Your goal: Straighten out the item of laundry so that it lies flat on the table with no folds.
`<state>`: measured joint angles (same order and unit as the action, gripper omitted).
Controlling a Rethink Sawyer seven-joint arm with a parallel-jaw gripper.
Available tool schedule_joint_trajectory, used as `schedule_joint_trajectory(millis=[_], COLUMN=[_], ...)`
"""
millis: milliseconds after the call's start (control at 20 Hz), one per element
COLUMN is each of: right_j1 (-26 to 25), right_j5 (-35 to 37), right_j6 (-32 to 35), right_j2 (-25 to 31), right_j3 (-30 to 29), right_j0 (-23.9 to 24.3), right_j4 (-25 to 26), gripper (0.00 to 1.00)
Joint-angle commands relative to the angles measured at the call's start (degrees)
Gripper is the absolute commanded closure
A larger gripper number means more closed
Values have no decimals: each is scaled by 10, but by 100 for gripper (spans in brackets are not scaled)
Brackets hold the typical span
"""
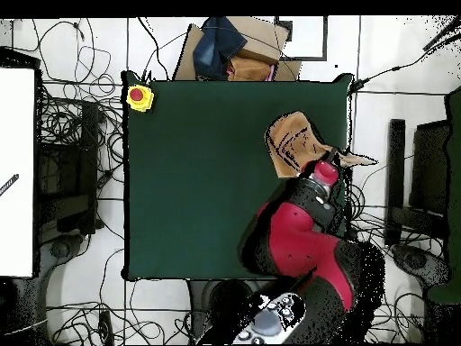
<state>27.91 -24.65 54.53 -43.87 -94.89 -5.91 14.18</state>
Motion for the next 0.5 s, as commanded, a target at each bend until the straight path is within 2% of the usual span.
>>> schedule_joint_trajectory(millis=[50,300,500], right_j1=[-59,-94,-90], right_j5=[-58,-85,-74], right_j6=[124,128,134], right_j2=[26,19,24], right_j3=[-42,-62,-76], right_j0=[-26,-51,-64], right_j4=[-65,-118,-128], gripper=[100,100,100])
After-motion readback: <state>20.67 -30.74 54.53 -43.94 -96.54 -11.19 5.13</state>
